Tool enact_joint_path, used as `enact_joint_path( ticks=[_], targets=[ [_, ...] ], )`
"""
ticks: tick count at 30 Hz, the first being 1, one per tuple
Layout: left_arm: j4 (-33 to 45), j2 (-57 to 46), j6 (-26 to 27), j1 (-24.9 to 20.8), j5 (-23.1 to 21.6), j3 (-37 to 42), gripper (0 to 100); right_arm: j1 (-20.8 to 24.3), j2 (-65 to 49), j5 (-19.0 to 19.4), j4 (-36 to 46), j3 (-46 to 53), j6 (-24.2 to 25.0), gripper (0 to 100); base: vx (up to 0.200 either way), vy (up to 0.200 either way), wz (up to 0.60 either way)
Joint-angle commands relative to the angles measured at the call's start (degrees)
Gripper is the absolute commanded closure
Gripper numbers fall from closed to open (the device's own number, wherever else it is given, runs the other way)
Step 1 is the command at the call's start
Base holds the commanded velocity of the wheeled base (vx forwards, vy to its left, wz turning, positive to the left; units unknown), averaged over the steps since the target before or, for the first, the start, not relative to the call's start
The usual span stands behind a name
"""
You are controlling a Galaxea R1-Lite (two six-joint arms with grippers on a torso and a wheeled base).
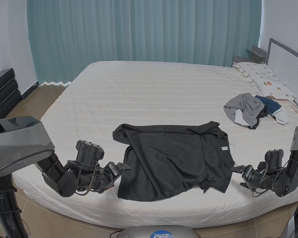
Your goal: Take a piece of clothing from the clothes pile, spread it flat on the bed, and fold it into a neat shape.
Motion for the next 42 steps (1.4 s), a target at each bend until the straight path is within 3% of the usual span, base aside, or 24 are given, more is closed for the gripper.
enact_joint_path(
  ticks=[1,15,21,23,28,42],
  targets=[
    [-0.09,0.34,-0.68,-0.14,-0.03,-0.37,0,0.94,0.59,0.03,-0.02,0.09,0.13,0,0.0,-0.2,0.0],
    [-0.01,0.34,-0.42,-0.14,0.14,-0.2,0,3.32,1.82,-0.23,-2.13,1.05,0.22,0,0.0,-0.2,0.0],
    [0.43,-0.19,0.11,0.56,2.43,1.21,0,4.9,3.14,-0.5,-5.82,2.28,1.45,0,0.0,0.0,0.0],
    [0.61,-0.19,1.78,0.74,4.71,1.91,0,5.87,4.1,-0.58,-8.2,2.99,1.98,0,0.0,0.0,0.0],
    [0.08,0.34,12.94,0.74,6.64,7.89,0,7.27,7.0,-0.85,-14.17,5.62,2.07,0,0.0,0.0,0.0],
    [0.08,3.77,13.82,-1.02,12.09,6.13,0,8.41,8.76,-1.37,-17.16,6.76,1.98,0,0.0,0.0,0.0]
  ],
)
